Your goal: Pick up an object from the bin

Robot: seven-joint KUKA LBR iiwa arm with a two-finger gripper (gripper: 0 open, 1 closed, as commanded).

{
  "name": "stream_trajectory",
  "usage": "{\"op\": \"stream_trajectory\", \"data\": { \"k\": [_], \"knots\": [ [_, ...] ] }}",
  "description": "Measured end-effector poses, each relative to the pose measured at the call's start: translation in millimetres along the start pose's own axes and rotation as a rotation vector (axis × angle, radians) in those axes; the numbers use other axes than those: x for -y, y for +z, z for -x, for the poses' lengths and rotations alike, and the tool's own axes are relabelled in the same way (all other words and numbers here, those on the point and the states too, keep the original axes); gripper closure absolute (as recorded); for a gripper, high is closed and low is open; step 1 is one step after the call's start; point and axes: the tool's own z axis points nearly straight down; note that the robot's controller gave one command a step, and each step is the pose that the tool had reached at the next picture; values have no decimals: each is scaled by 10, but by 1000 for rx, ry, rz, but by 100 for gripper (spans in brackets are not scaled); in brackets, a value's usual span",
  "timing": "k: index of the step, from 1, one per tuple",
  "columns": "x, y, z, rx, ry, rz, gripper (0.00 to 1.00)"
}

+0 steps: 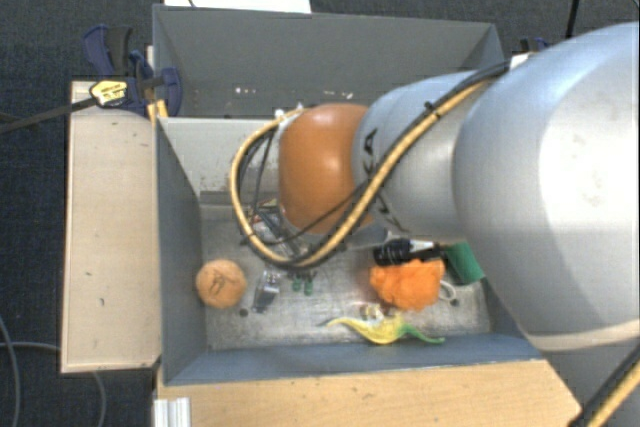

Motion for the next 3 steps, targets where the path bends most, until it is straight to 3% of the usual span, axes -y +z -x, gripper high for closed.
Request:
{"op": "stream_trajectory", "data": {
  "k": [2, 3],
  "knots": [
    [0, 0, -2, 0, 4, 0, 0],
    [-271, 39, -7, 1, 111, -2, 0]
  ]
}}
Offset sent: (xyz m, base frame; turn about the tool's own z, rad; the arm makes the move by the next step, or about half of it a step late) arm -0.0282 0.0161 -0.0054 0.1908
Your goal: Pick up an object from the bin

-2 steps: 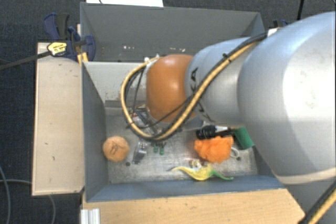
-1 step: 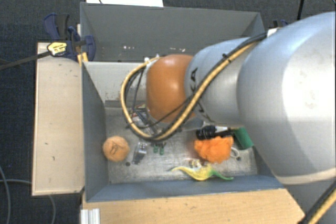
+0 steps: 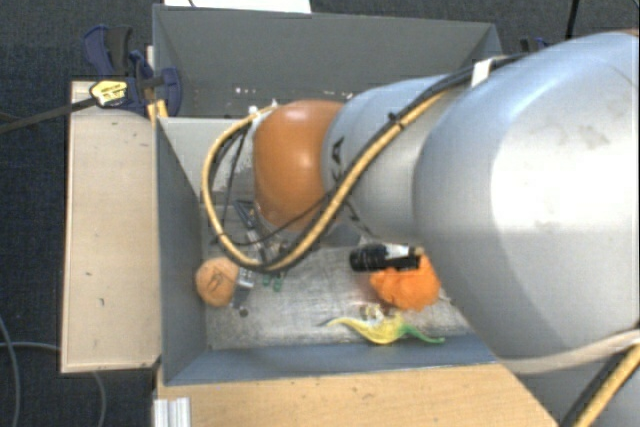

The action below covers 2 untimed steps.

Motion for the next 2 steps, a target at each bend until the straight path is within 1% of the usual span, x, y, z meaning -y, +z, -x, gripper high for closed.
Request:
{"op": "stream_trajectory", "data": {
  "k": [1, 2],
  "knots": [
    [-197, 178, -120, -2, -75, 2, 100],
    [-197, 178, -120, -2, -74, 2, 100]
  ]
}}
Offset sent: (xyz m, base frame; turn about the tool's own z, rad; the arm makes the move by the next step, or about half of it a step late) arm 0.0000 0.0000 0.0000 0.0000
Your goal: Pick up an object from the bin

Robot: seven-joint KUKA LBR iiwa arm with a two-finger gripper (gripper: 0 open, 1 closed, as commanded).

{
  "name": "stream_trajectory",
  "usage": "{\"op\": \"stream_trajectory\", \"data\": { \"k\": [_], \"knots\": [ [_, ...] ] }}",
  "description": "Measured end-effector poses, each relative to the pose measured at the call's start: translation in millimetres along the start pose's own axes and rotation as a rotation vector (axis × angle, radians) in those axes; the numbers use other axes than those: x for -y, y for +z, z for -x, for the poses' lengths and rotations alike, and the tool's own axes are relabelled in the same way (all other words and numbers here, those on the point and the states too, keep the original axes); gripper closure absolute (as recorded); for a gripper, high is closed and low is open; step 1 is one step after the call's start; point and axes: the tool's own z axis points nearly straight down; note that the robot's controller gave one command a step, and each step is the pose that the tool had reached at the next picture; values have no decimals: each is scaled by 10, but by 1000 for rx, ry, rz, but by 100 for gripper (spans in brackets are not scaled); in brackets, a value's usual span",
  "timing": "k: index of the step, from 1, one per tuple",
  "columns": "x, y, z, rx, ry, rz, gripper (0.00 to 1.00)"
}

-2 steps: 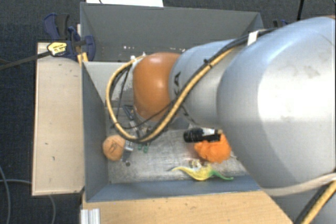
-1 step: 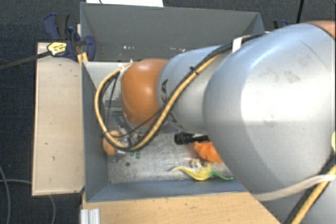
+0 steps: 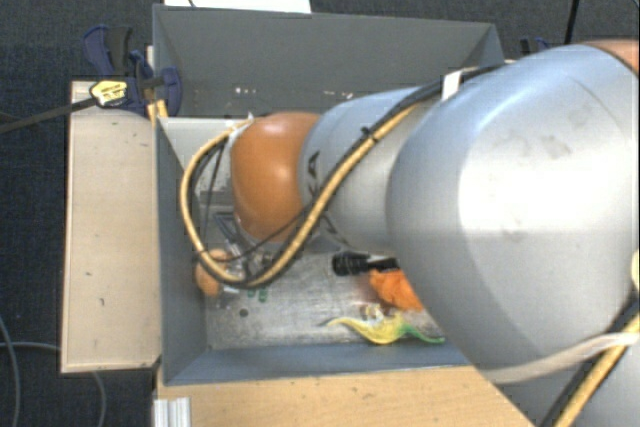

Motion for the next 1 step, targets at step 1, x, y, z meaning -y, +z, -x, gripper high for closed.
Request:
{"op": "stream_trajectory", "data": {
  "k": [1],
  "knots": [
    [-14, -1288, 84, 1, -31, -1, 100]
  ]
}}
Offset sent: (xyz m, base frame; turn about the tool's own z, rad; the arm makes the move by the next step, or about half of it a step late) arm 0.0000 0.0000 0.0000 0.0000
